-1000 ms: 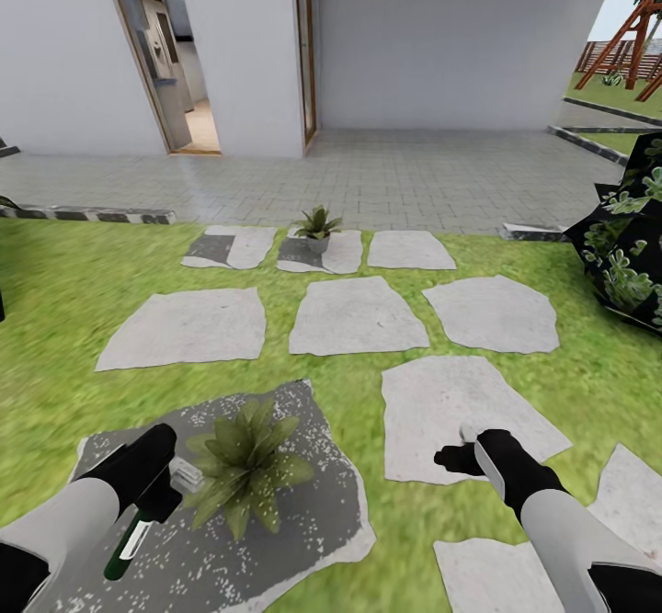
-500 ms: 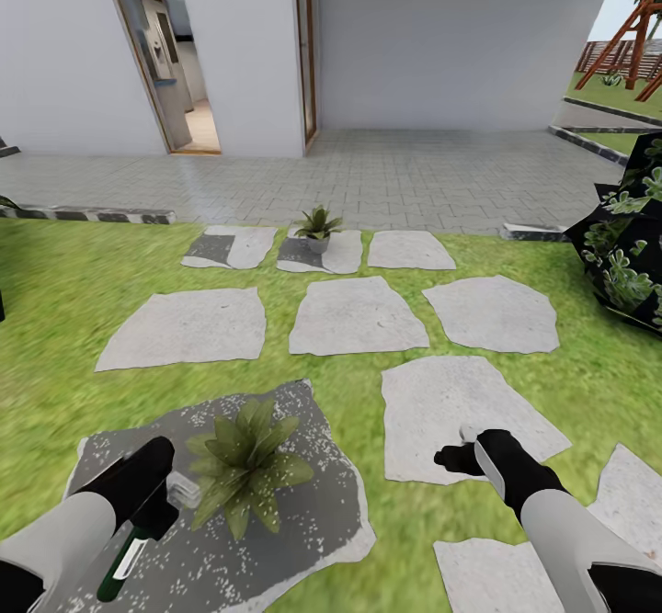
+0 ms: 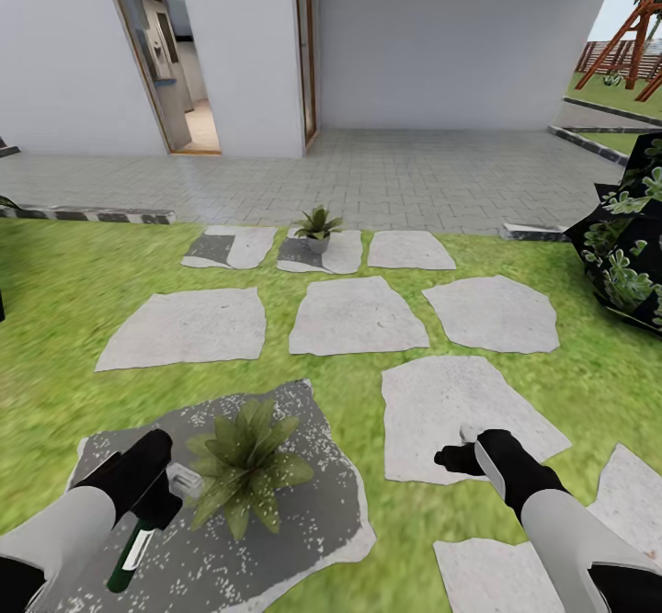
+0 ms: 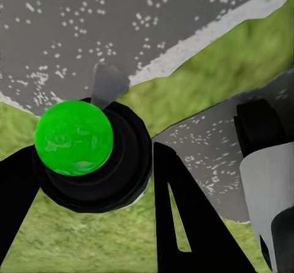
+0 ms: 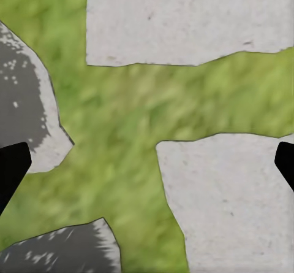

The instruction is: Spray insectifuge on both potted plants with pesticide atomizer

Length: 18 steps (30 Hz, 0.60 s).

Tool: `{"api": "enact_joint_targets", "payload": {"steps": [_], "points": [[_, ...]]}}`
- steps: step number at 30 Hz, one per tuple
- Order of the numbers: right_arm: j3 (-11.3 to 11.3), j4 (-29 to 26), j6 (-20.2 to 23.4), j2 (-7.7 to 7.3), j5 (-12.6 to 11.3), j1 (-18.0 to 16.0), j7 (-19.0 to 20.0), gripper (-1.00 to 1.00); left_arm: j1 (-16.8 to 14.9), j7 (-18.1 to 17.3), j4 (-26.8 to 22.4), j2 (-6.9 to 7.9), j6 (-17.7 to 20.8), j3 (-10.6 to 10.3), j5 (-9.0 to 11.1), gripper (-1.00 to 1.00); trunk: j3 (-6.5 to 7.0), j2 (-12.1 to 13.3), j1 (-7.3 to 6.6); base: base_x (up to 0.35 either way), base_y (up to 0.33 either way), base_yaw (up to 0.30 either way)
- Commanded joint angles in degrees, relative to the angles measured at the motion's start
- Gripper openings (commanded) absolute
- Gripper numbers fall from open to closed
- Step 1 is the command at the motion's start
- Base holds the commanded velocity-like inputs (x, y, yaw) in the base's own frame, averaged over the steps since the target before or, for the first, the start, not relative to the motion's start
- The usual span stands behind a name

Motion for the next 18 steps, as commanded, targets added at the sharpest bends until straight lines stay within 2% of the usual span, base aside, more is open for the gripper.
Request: {"api": "enact_joint_targets", "payload": {"steps": [1, 4, 9, 18], "points": [[-0.2, -0.1, 0.3, 0.02, 0.0, 0.0, 0.2, 1.00, 0.0, -0.5, -0.1, 0.04, 0.1, -0.2, -0.6, -1.00, -0.05, 0.0, -0.01, 0.000, 0.000, 0.000], [-0.2, -0.1, 0.3, 0.04, 0.0, 0.0, 0.2, 1.00, 0.3, -0.5, -0.1, 0.04, 0.1, -0.1, -0.7, -1.00, -0.05, 0.0, -0.01, 0.000, 0.045, 0.000], [-0.2, -0.1, 0.3, 0.09, 0.0, 0.0, 0.2, 1.00, 0.4, -0.6, -0.1, 0.21, 0.1, 0.1, -0.7, -1.00, -0.05, 0.0, -0.01, 0.000, 0.250, -0.038], [-0.2, -0.1, 0.3, 0.09, 0.0, 0.0, 0.2, 1.00, 0.4, -0.6, -0.1, 0.32, 0.0, 0.2, -0.7, -1.00, -0.05, 0.0, -0.01, 0.000, 0.299, -0.254]]}}
